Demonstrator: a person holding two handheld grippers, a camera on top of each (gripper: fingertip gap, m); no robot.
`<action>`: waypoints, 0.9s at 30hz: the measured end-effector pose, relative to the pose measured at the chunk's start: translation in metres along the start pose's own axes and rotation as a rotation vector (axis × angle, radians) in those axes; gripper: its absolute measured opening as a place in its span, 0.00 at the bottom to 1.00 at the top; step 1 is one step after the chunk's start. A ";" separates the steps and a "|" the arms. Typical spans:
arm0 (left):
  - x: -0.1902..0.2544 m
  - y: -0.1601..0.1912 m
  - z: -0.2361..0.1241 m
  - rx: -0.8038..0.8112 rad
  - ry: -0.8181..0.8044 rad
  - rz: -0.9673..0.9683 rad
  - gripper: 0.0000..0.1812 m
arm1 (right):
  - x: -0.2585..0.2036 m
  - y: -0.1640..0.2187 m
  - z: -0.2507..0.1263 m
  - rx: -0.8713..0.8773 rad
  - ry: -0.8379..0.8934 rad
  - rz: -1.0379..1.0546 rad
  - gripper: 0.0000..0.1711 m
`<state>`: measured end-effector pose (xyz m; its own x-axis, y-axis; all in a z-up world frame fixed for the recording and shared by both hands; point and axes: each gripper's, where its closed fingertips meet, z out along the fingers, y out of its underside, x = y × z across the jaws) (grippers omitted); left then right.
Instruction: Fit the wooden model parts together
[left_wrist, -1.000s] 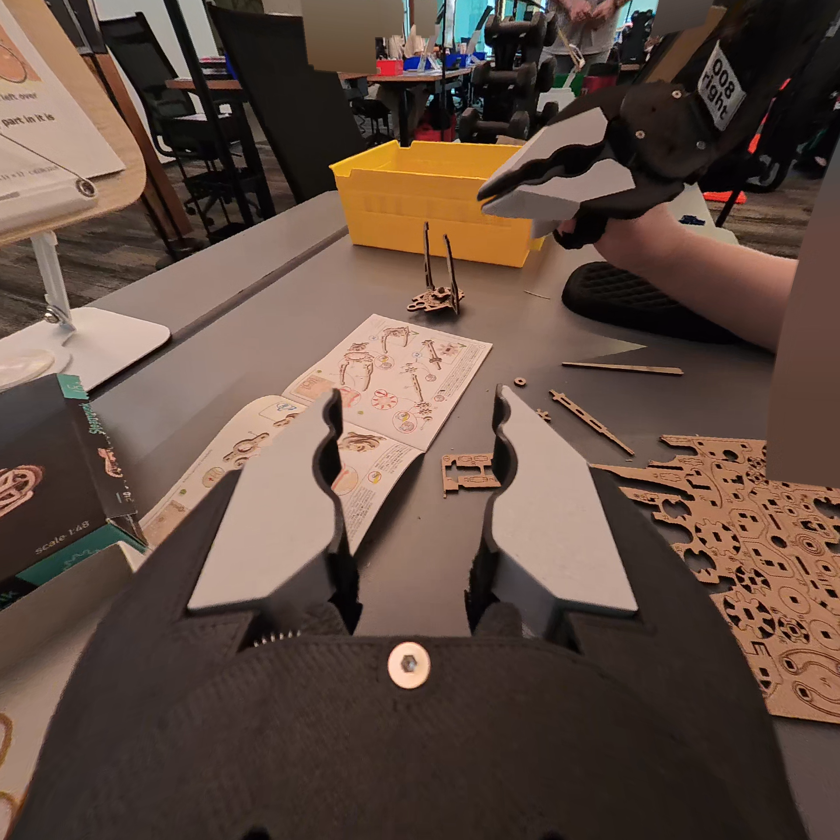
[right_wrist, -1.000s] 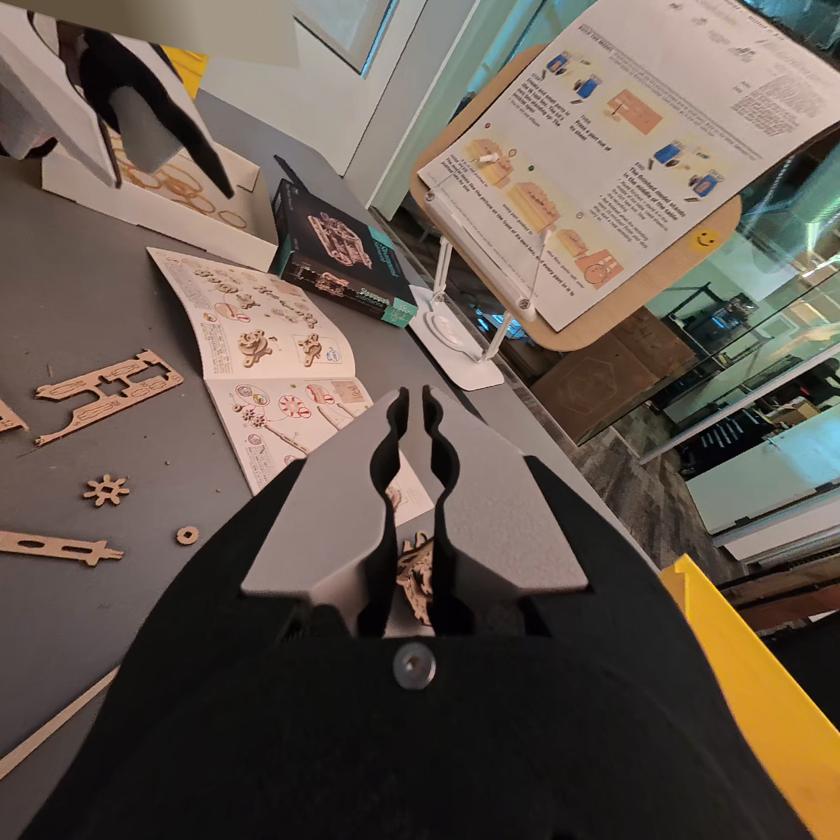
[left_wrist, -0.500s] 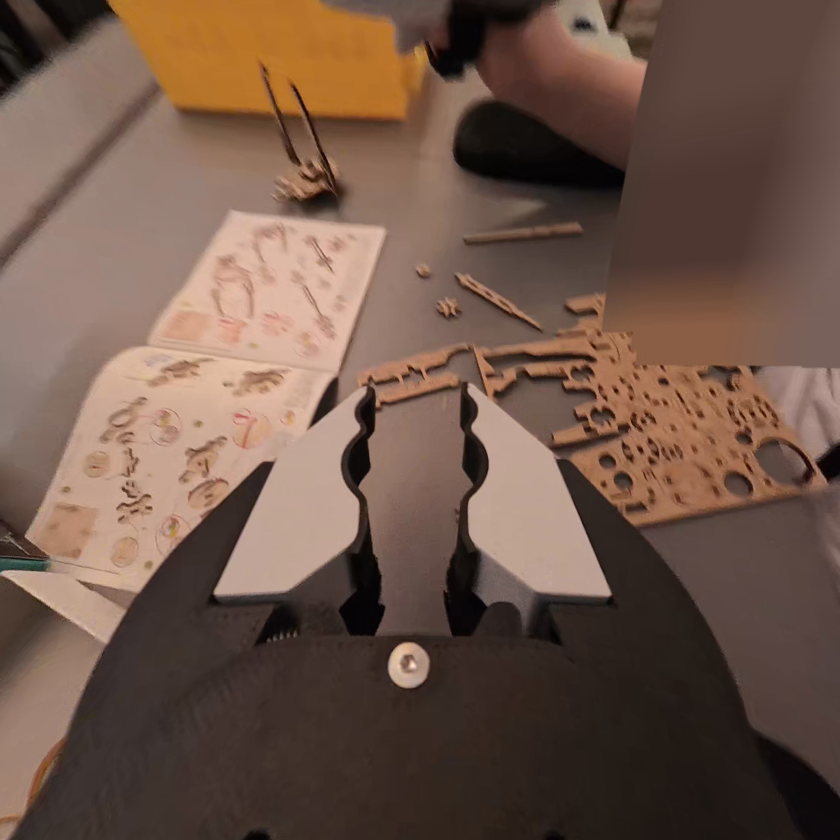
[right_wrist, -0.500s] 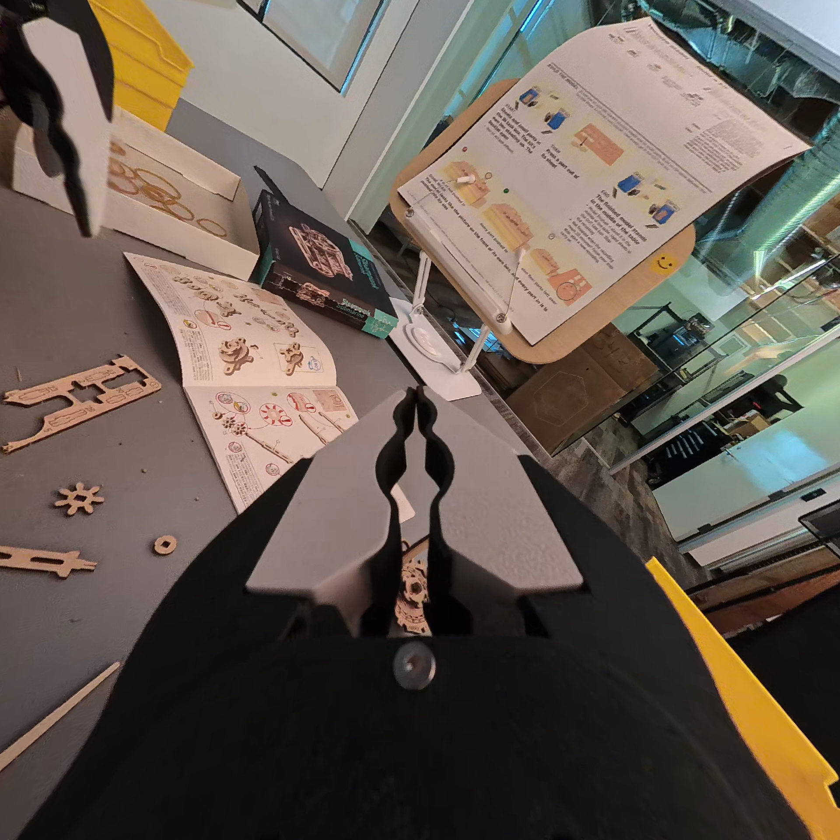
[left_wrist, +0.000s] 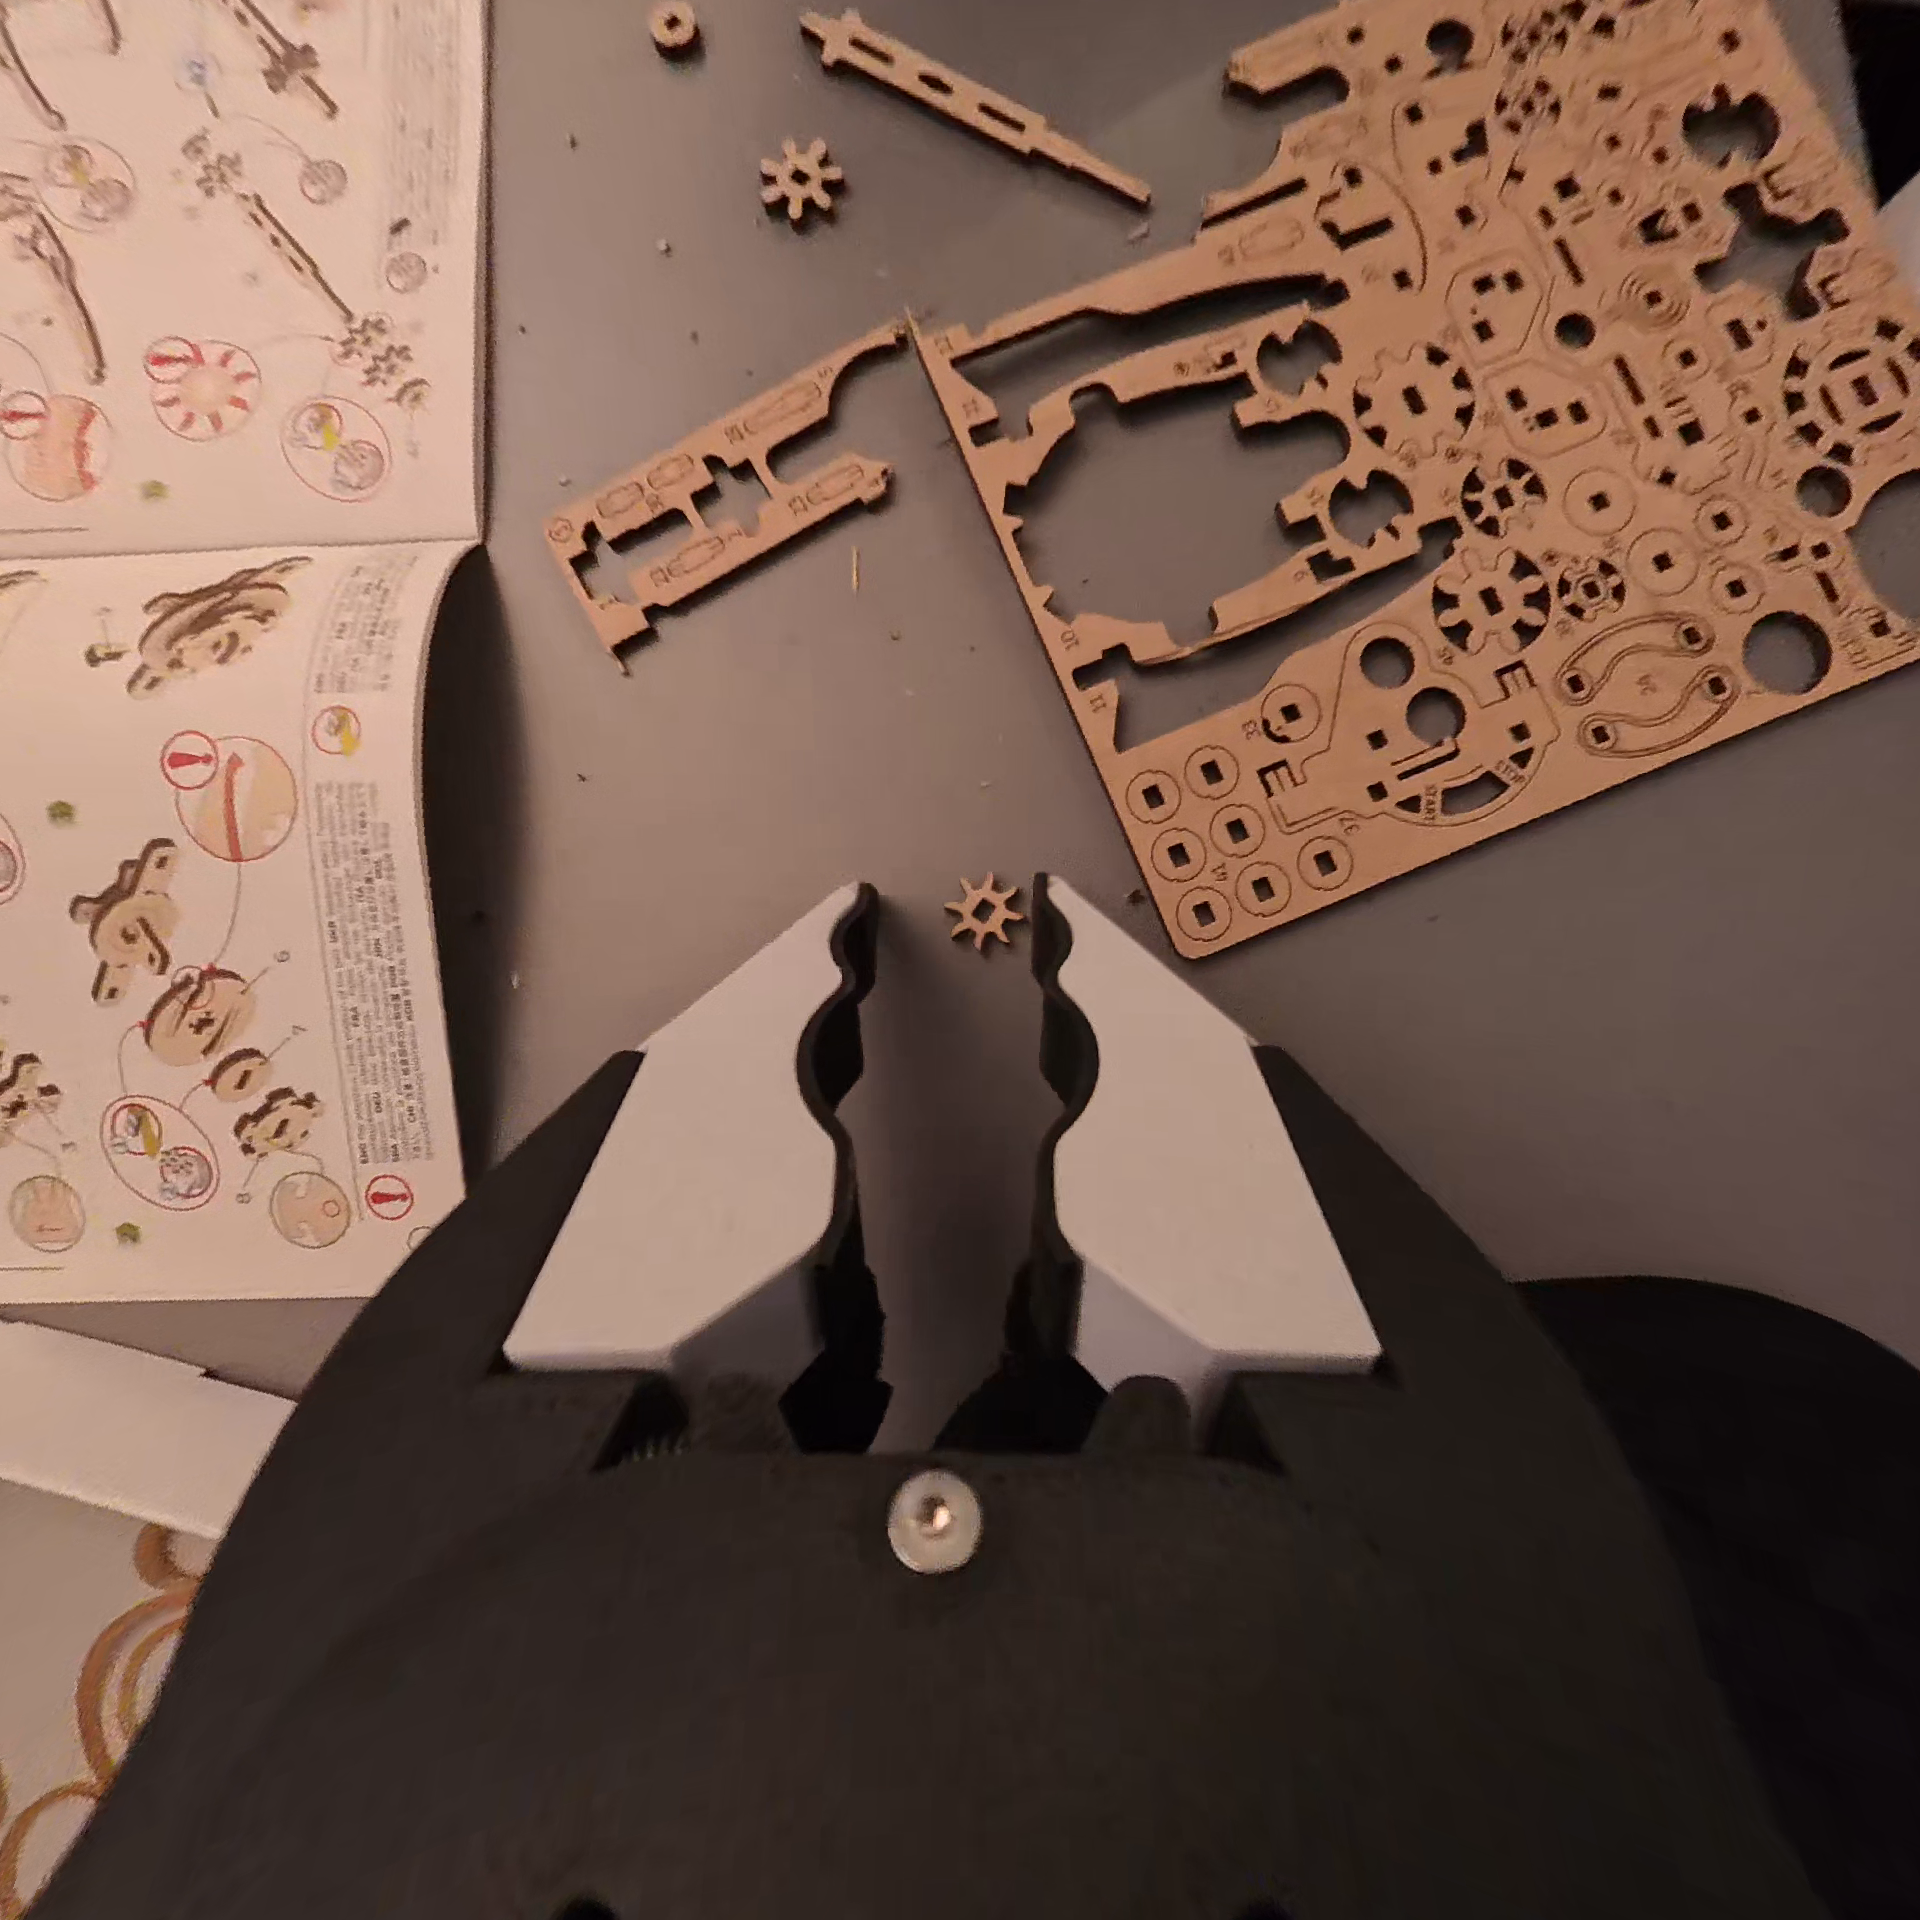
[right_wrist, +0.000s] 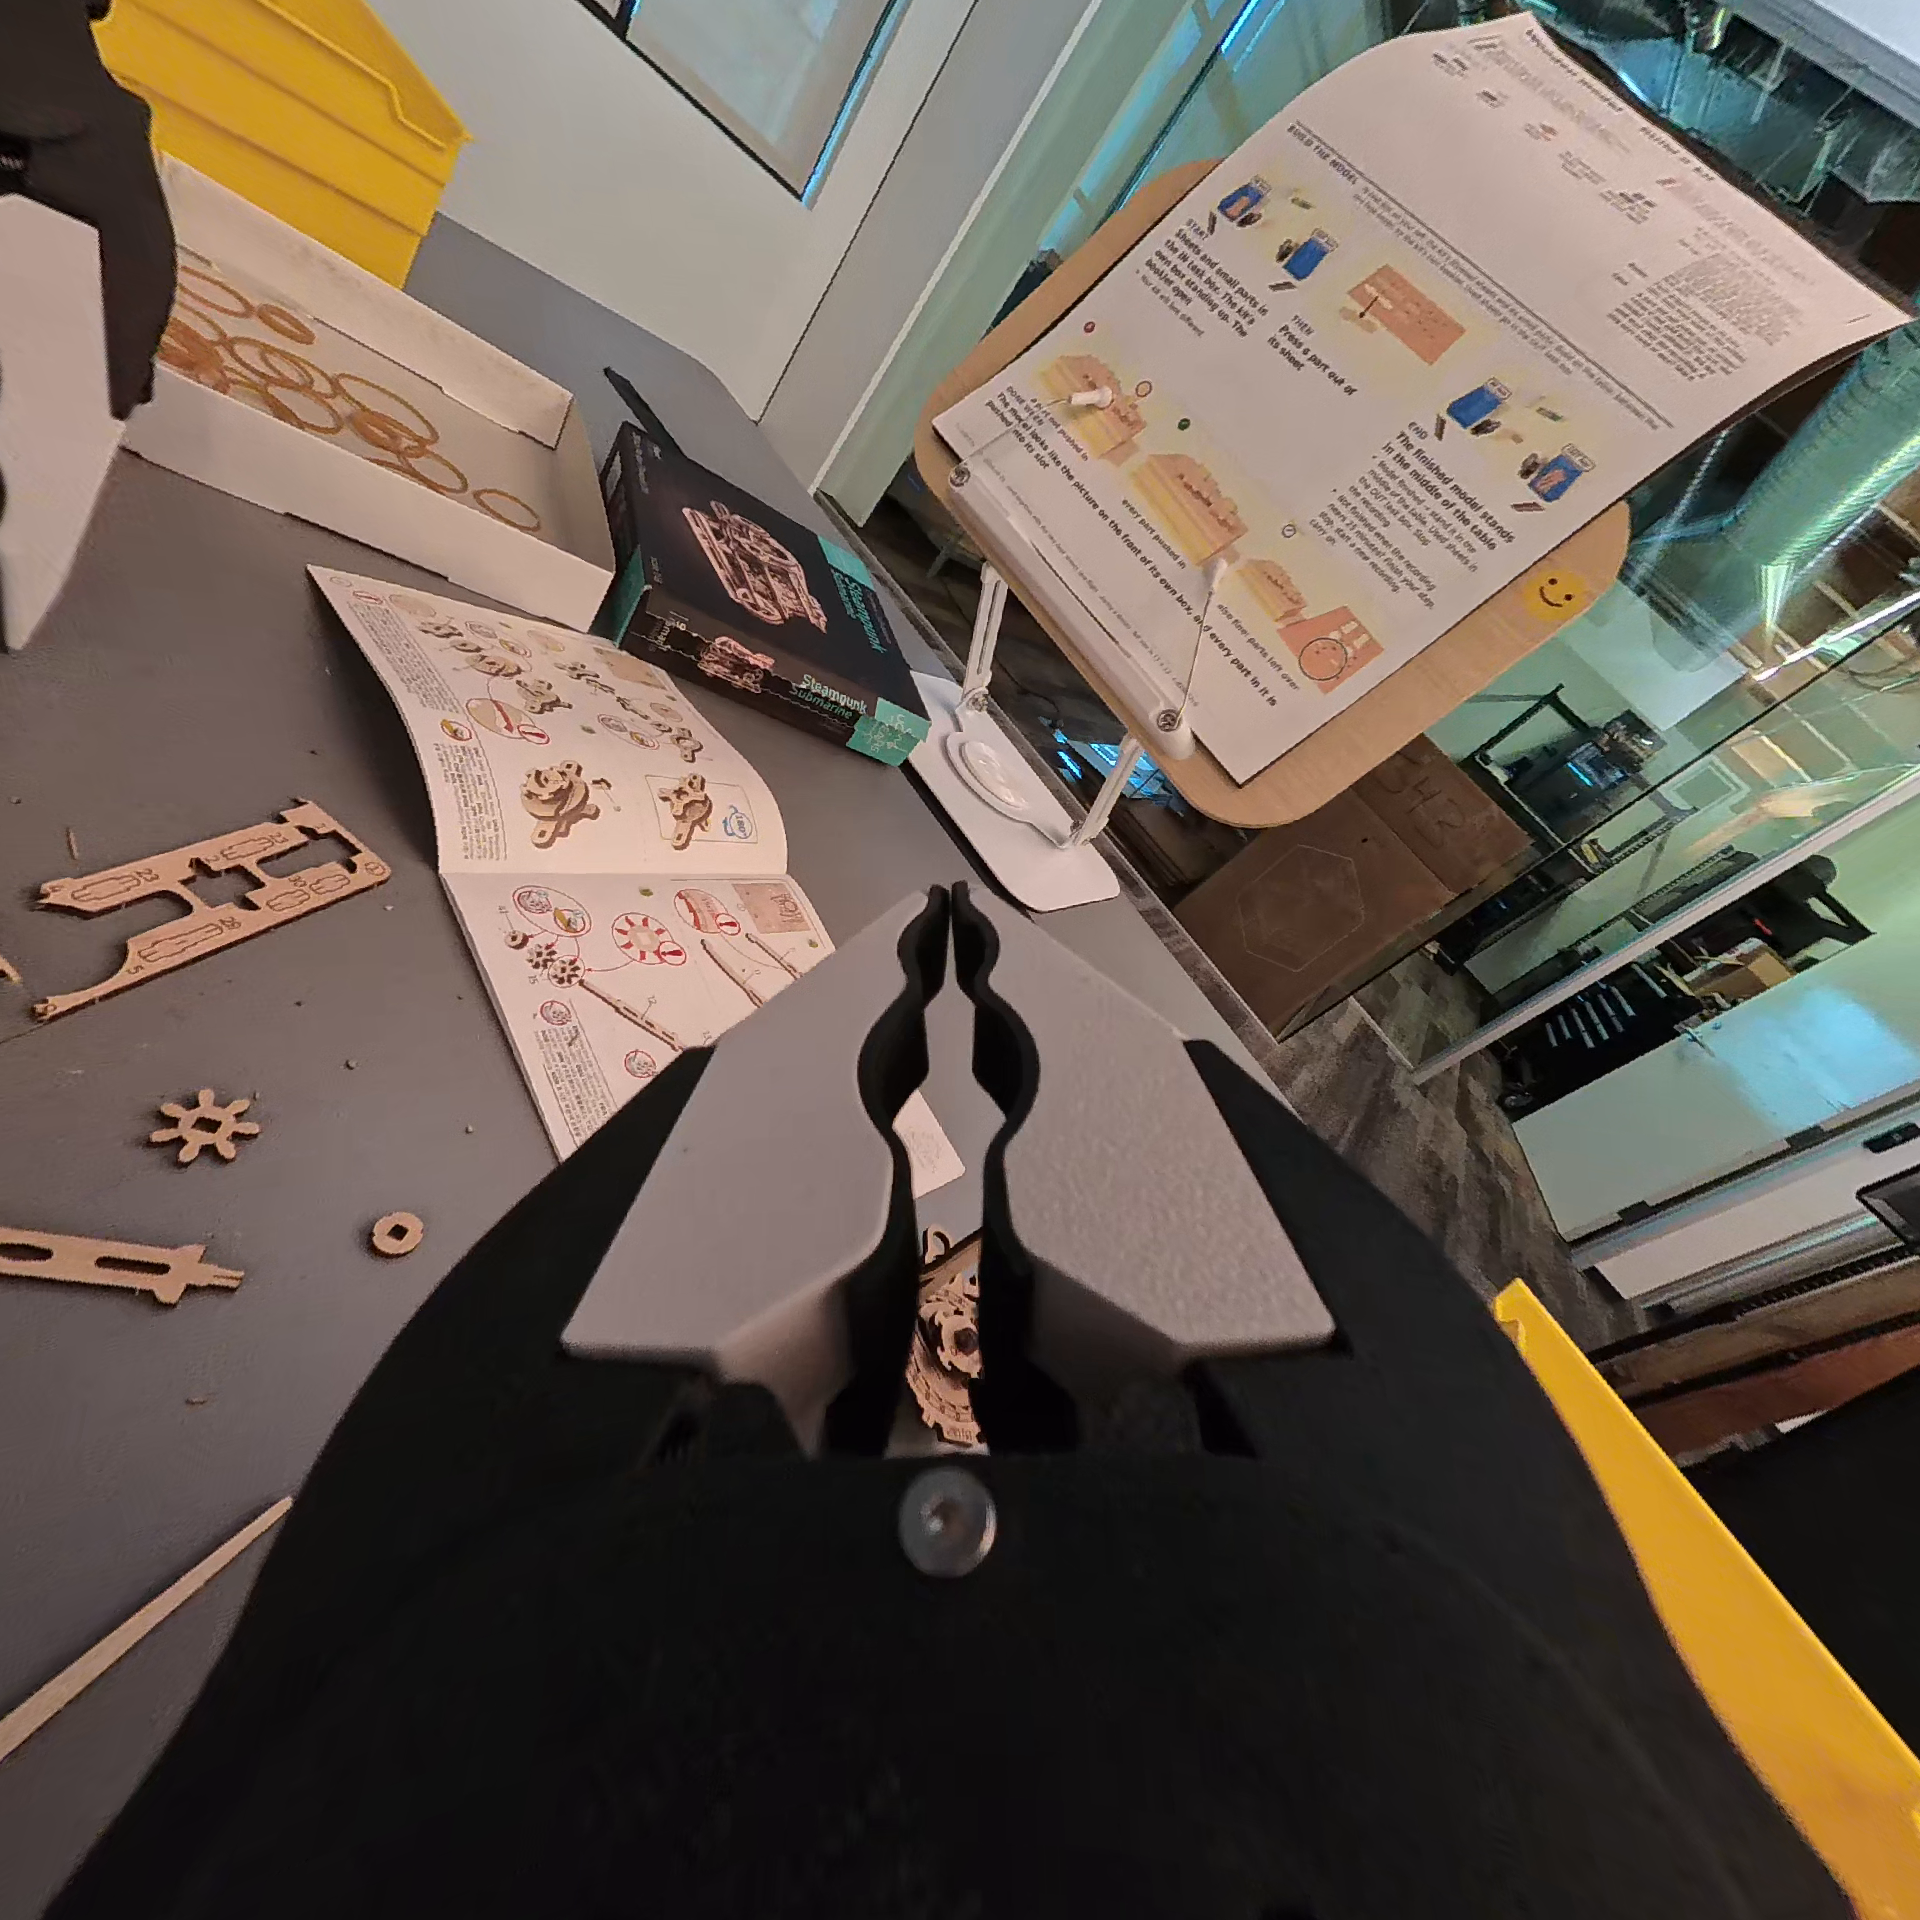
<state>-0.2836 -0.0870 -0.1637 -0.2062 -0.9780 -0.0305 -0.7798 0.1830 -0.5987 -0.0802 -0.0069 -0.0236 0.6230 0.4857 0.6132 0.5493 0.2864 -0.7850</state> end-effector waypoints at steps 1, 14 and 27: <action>0.001 0.000 0.000 0.000 0.003 0.002 0.13 | 0.000 0.000 0.000 0.002 0.001 0.002 0.00; -0.006 0.000 -0.001 0.053 0.005 -0.033 0.05 | -0.003 -0.001 0.001 -0.001 -0.007 -0.015 0.00; -0.023 -0.016 0.007 0.085 -0.090 -0.087 0.05 | -0.007 0.002 0.003 -0.017 -0.021 -0.030 0.00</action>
<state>-0.2619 -0.0686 -0.1593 -0.0831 -0.9955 -0.0448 -0.7390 0.0917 -0.6674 -0.0857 -0.0075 -0.0295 0.5945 0.4947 0.6339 0.5768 0.2870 -0.7648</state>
